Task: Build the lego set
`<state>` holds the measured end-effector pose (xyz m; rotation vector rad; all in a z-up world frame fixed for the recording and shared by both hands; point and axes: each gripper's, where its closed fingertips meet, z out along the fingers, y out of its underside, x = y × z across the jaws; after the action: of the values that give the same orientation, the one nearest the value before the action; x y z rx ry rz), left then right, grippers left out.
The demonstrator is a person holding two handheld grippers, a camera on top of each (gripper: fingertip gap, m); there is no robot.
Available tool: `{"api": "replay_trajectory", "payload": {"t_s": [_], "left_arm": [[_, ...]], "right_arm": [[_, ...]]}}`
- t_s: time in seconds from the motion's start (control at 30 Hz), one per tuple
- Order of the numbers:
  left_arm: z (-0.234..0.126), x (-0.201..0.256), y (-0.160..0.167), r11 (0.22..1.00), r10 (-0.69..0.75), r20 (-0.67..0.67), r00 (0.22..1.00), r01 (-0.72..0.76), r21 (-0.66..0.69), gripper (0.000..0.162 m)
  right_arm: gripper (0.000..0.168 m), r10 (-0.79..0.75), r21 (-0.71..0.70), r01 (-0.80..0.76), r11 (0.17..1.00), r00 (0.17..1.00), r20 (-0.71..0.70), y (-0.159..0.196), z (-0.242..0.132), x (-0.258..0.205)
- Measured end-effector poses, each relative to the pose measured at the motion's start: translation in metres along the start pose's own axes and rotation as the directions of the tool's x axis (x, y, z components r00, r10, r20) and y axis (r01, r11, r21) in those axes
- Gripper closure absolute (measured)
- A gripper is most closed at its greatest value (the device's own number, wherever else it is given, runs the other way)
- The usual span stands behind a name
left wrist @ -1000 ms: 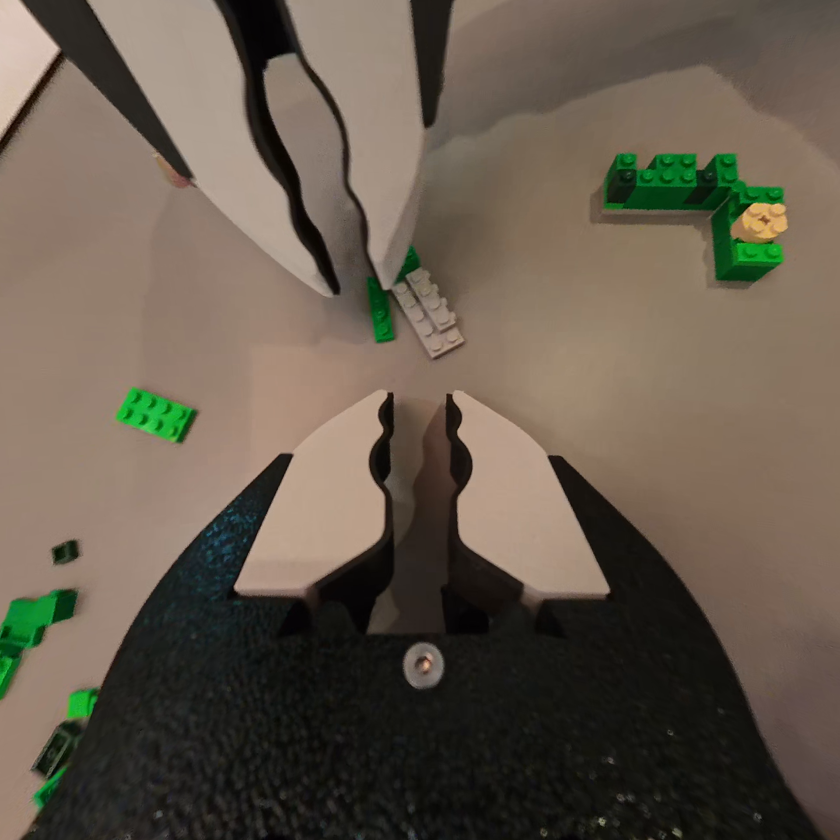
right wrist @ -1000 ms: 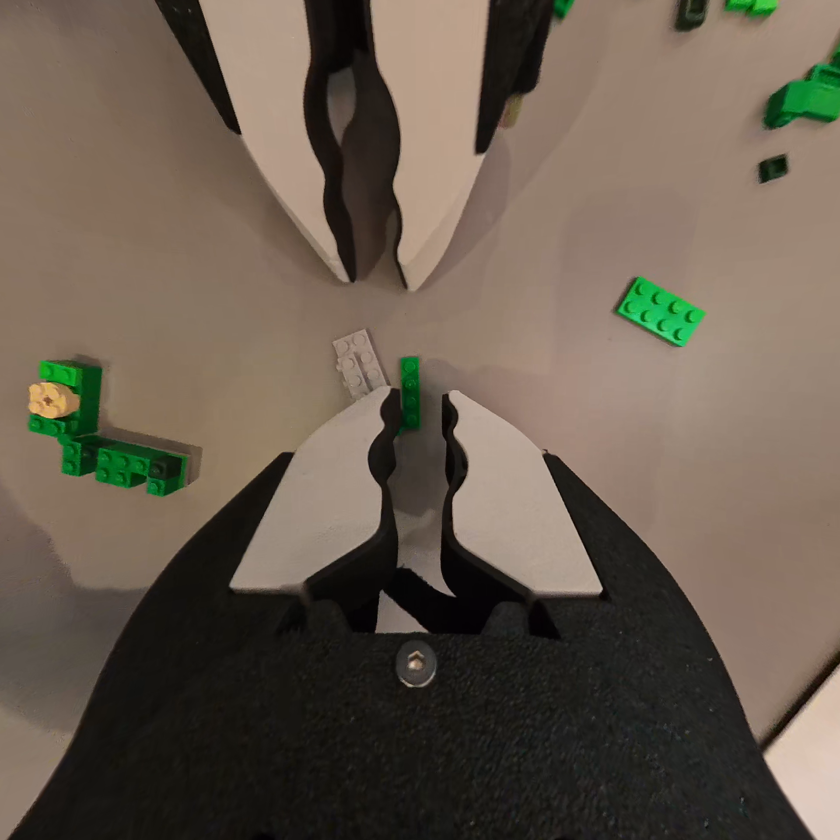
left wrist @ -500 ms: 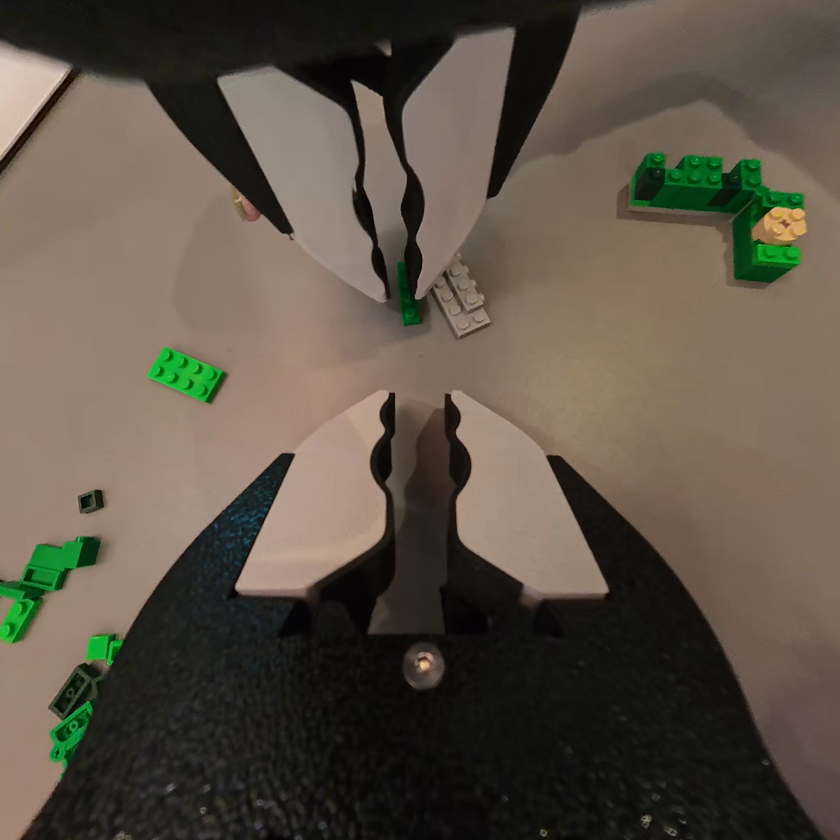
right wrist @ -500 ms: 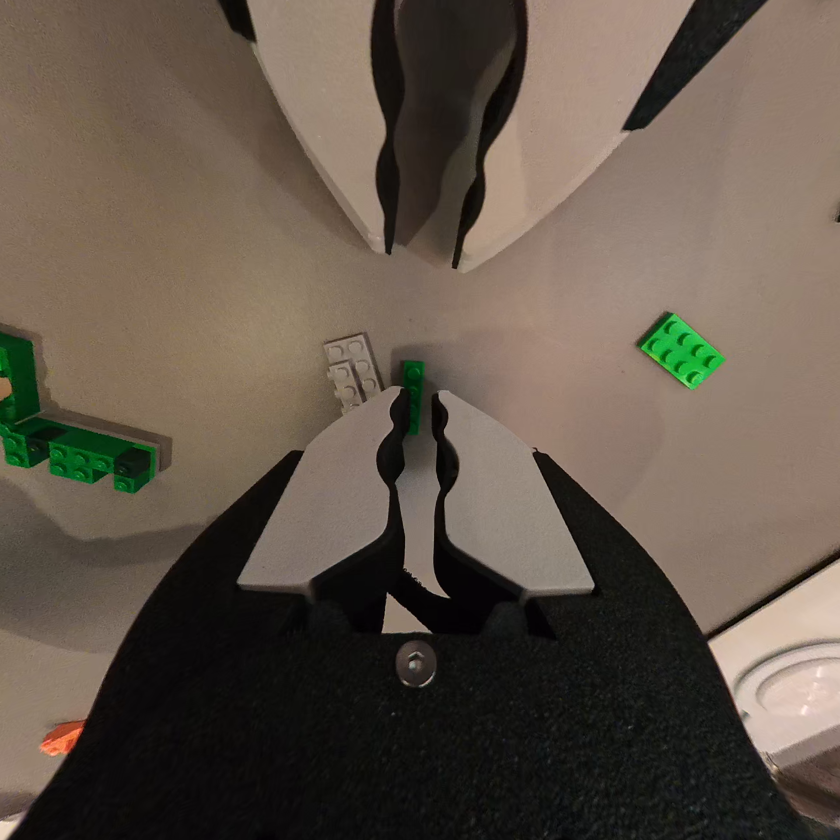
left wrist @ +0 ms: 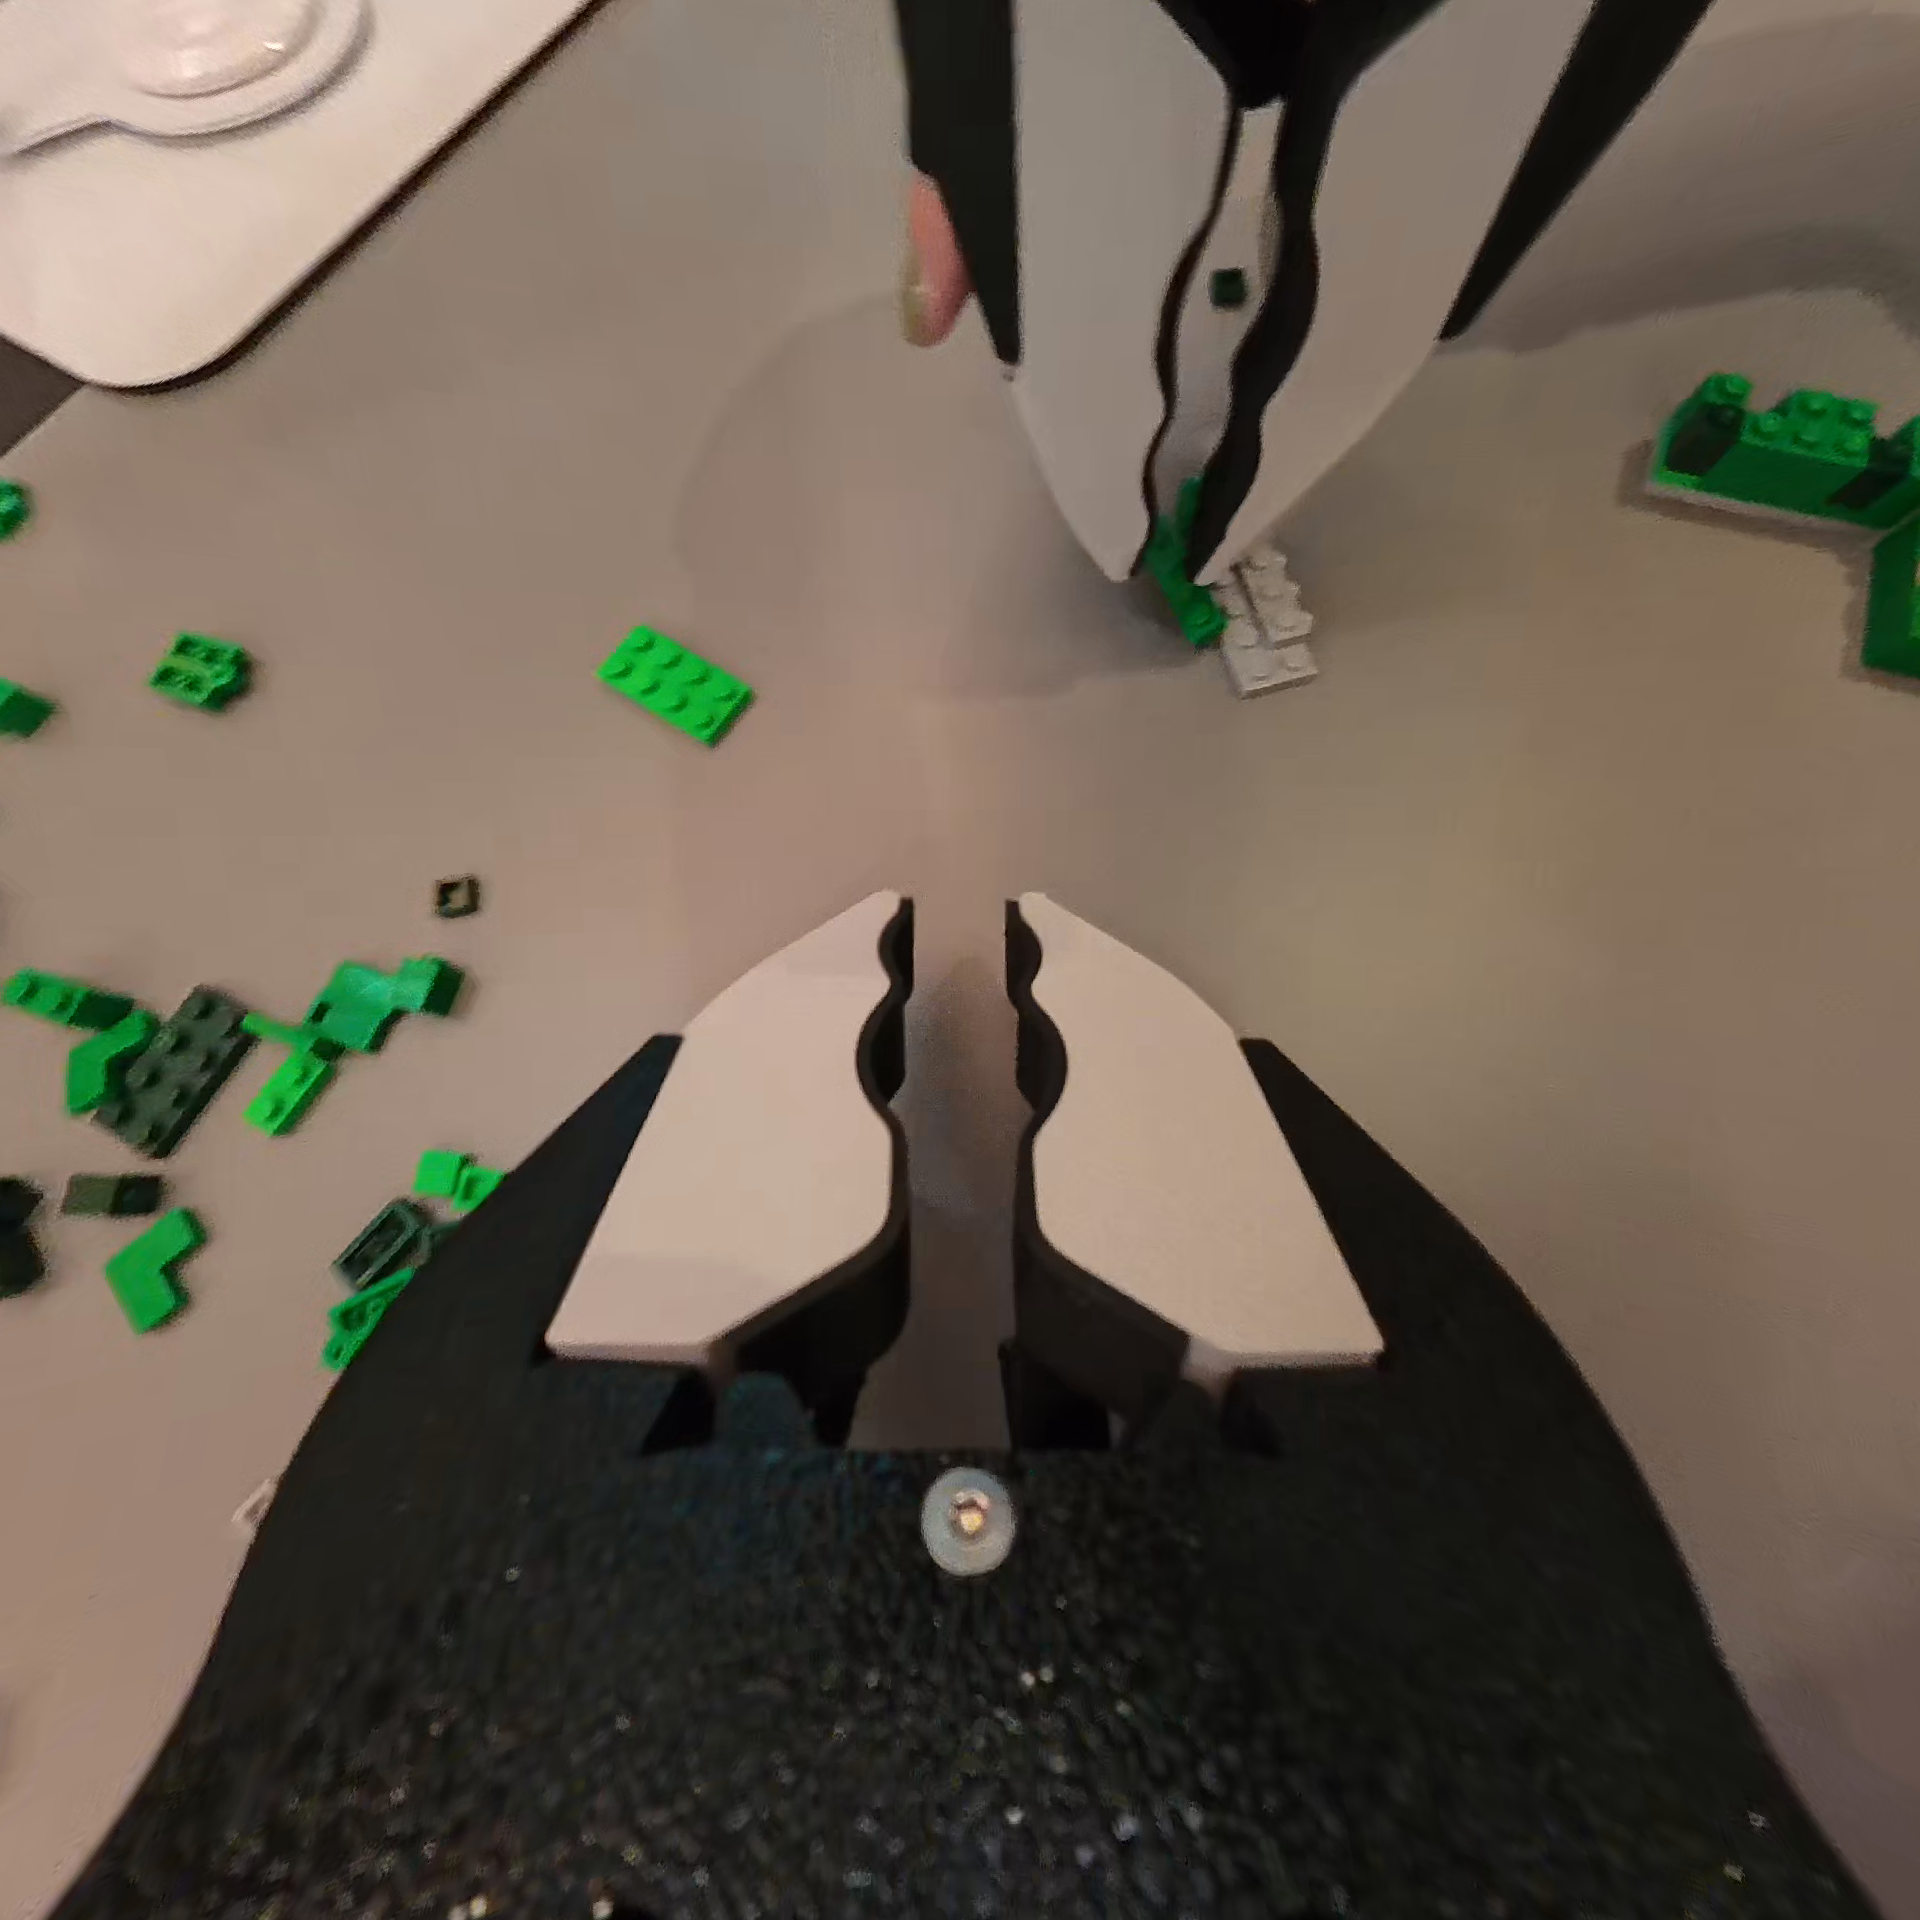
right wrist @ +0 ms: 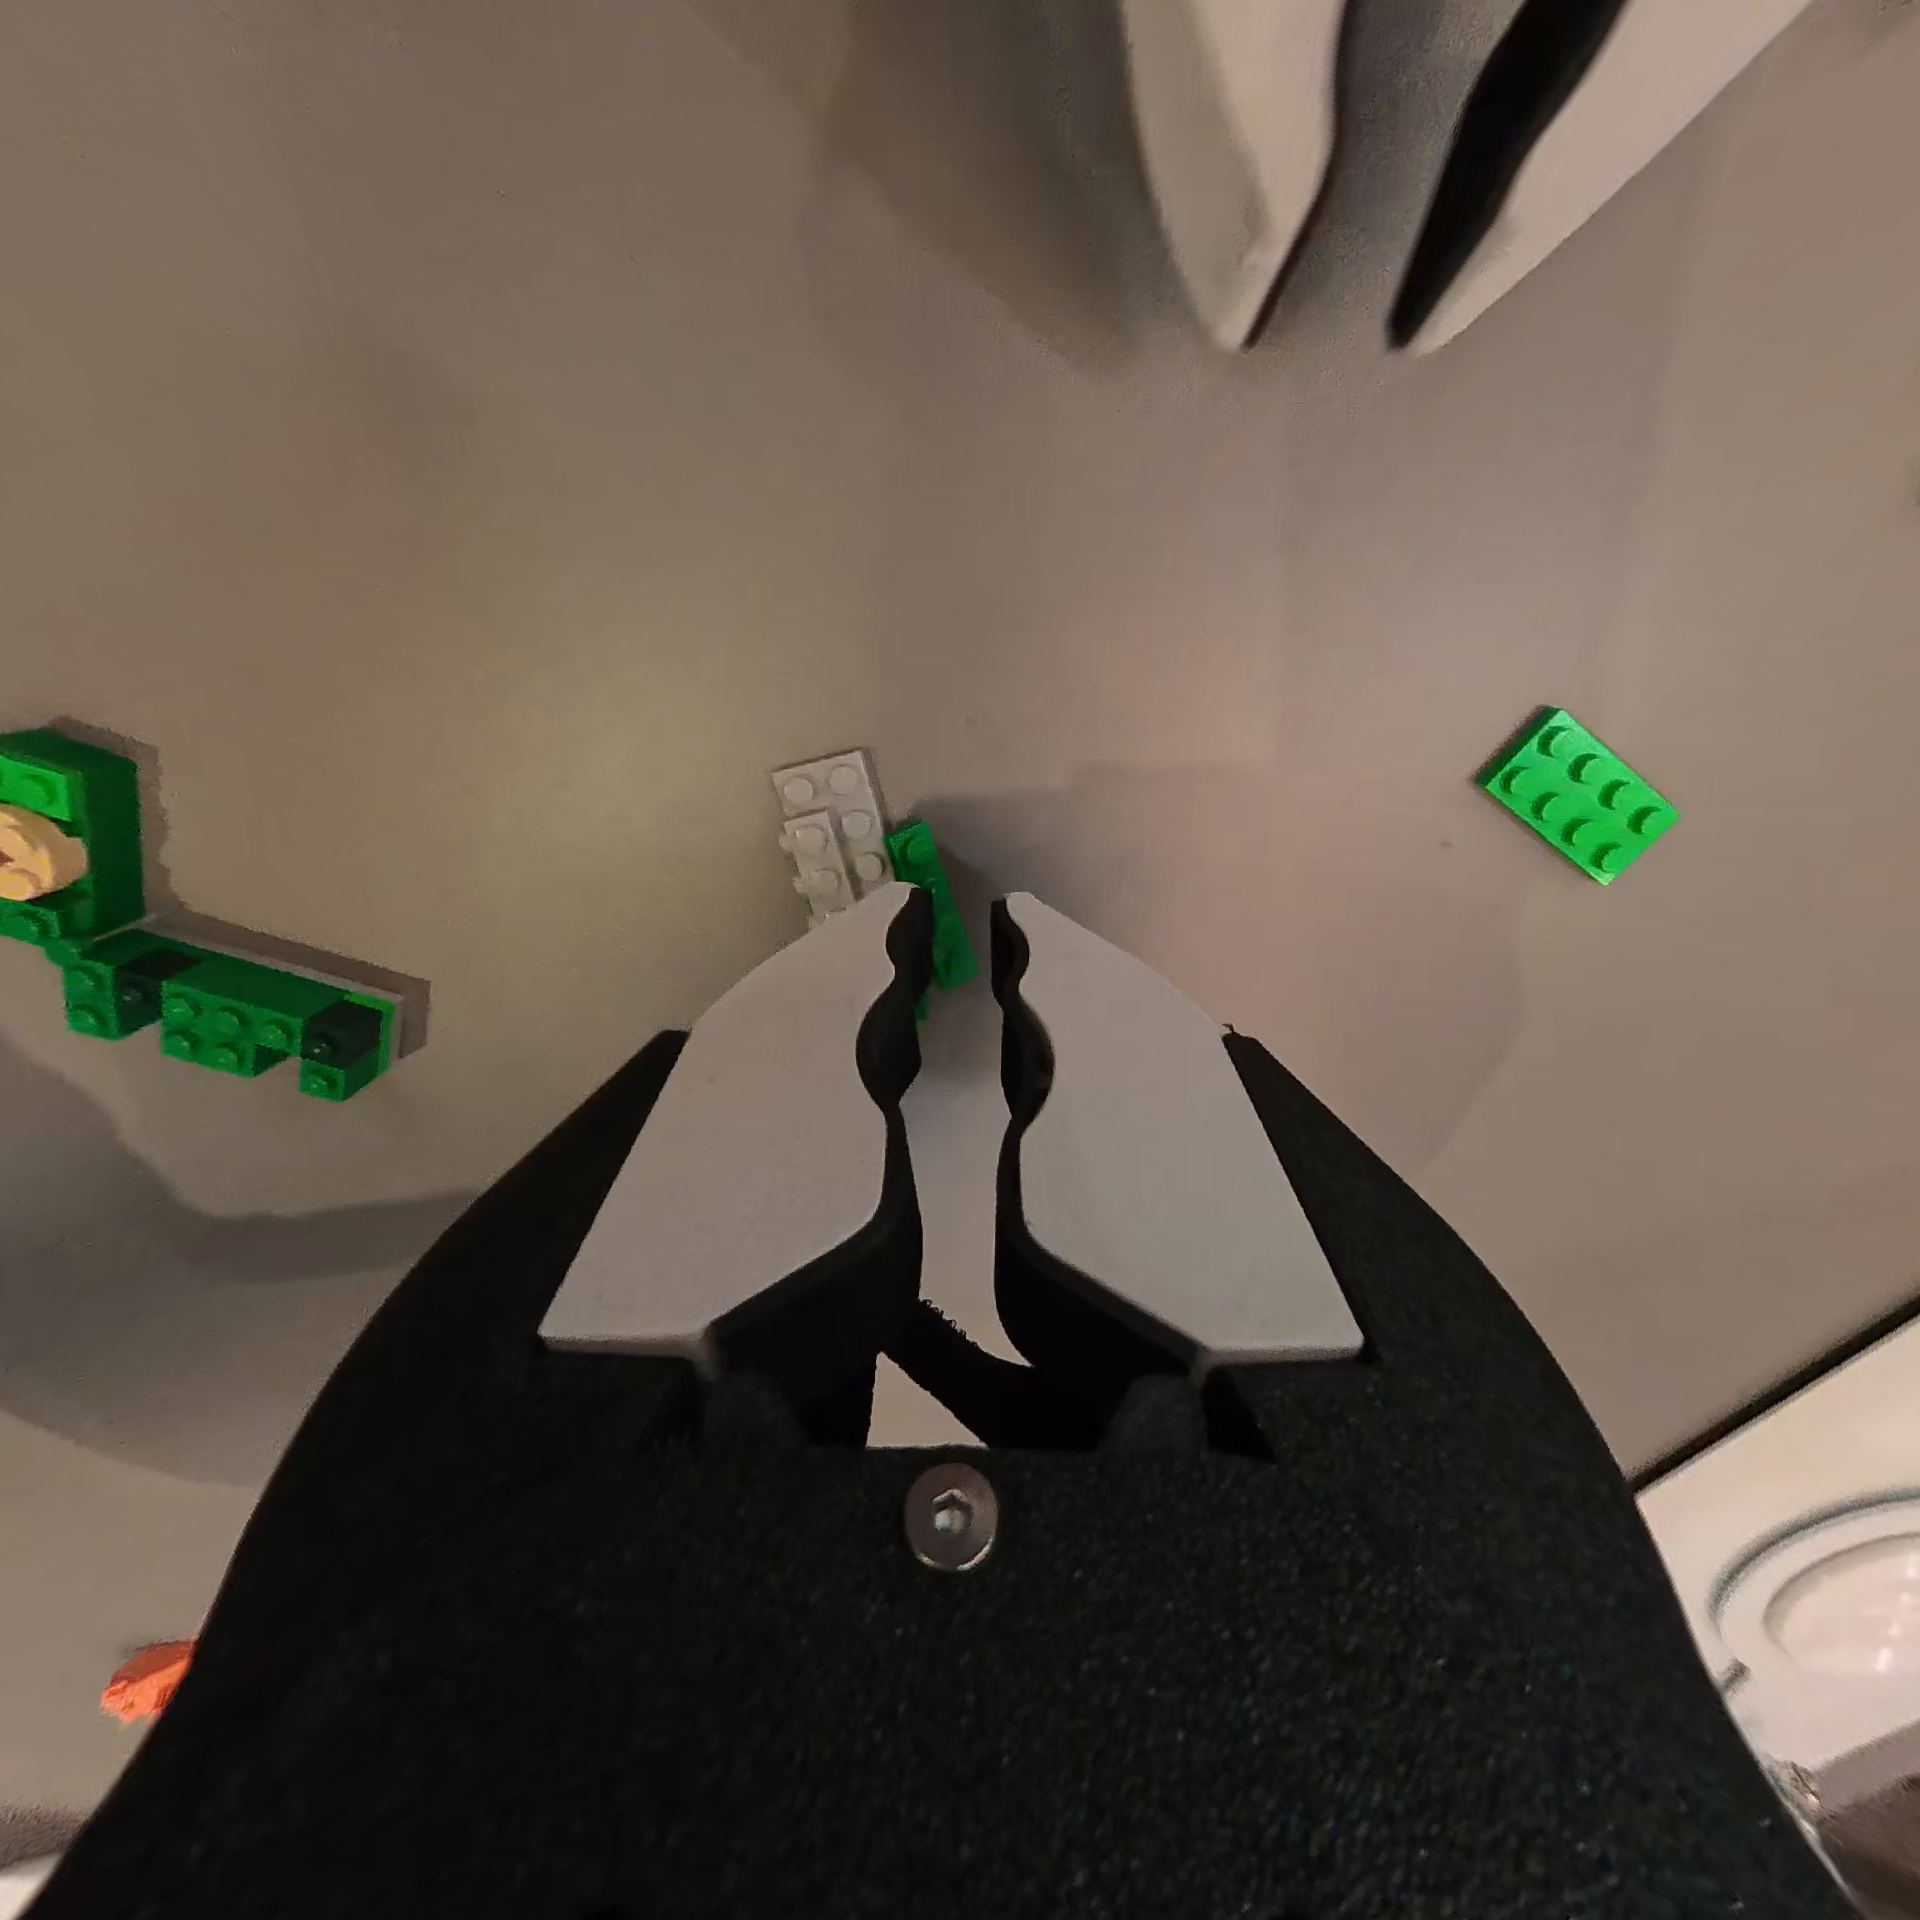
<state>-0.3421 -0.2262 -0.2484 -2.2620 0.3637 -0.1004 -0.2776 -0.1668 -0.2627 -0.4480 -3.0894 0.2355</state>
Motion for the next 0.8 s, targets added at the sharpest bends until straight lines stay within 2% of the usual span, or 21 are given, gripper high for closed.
{"api": "replay_trajectory", "payload": {"t_s": [0.23,0.47,0.67,0.8], "left_arm": [[-0.005,-0.014,0.007,1.000,-0.031,0.058,0.998,0.031,0.003,0.148],[0.000,-0.014,0.013,0.999,-0.018,0.062,0.998,0.021,-0.038,0.150],[0.003,-0.012,0.014,0.999,-0.019,0.050,0.999,0.021,-0.046,0.152],[0.007,-0.007,0.013,0.998,-0.007,0.031,1.000,0.008,-0.055,0.152]], "right_arm": [[0.161,-0.009,0.005,0.010,1.000,0.994,-0.104,-0.004,0.002,0.020],[0.160,-0.004,0.078,0.008,0.997,0.999,-0.051,-0.006,-0.004,0.013],[0.159,-0.003,0.096,0.014,0.995,0.993,-0.116,-0.007,-0.004,0.023],[0.150,0.006,0.112,0.008,0.994,0.992,-0.129,-0.011,-0.001,0.026]]}}
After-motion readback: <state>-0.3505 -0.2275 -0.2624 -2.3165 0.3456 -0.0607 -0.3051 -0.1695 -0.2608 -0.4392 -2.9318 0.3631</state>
